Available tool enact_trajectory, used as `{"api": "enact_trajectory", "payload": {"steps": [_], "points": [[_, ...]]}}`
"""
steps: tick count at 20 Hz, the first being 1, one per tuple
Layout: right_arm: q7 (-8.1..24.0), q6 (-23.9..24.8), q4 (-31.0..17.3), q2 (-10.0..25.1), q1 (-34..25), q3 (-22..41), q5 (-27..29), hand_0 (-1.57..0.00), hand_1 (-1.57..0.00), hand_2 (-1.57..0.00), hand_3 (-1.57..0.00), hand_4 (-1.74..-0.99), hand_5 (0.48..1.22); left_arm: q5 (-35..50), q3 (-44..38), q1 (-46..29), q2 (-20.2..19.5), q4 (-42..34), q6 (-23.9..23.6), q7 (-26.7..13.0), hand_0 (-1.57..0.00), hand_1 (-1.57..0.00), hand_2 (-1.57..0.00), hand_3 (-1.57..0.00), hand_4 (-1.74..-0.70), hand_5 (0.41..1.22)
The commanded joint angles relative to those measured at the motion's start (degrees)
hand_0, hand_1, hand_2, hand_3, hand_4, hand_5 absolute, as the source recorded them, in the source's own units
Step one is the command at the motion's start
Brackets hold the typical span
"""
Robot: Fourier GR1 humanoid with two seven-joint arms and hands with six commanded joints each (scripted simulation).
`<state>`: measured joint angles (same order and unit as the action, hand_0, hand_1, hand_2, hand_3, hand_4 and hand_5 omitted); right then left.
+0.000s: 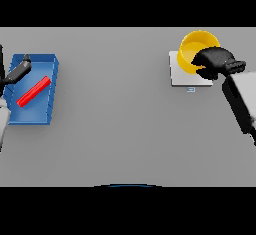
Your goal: Pick up the red beaker and tilt it to pour out 1 green nut into yellow bowl. Pick up the yellow bowl and place it on the metallic measuring scale.
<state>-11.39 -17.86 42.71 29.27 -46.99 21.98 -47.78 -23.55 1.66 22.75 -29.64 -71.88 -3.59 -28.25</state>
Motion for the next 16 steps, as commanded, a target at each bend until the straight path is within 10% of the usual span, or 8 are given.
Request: {"api": "enact_trajectory", "payload": {"steps": [1, 6, 10, 16], "points": [[-0.05, 0.49, -0.79, -0.48, 0.09, -0.25, 0.20, -1.57, -1.57, -1.36, -1.34, -1.741, 1.221, 0.03, -0.21, 0.04, -0.20, 0.26, -0.02, -0.09, 0.00, 0.00, 0.00, 0.00, -0.73, 0.675], [-1.49, 1.03, -2.00, -1.60, 0.09, -0.51, 0.87, -1.46, -1.57, -1.34, -1.45, -1.741, 1.221, 0.05, -0.17, 0.29, -0.69, 0.99, 0.61, 0.29, 0.00, 0.00, 0.00, 0.00, -0.72, 0.668], [-1.00, 0.21, -1.59, -1.66, 0.02, -0.80, 1.36, -1.44, -1.34, -1.29, -0.99, -1.688, 1.221, -0.36, 0.14, 0.60, -0.49, 0.53, 0.35, 0.07, 0.00, 0.00, 0.00, 0.00, -0.72, 0.671], [-1.96, -0.90, -2.27, -1.15, -0.88, 1.24, -0.78, -0.41, -0.36, -0.46, -0.55, -1.567, 0.929, -0.37, -0.04, 1.23, 0.33, 2.25, -0.66, 0.67, 0.00, 0.00, 0.00, 0.00, -0.72, 0.663]]}}
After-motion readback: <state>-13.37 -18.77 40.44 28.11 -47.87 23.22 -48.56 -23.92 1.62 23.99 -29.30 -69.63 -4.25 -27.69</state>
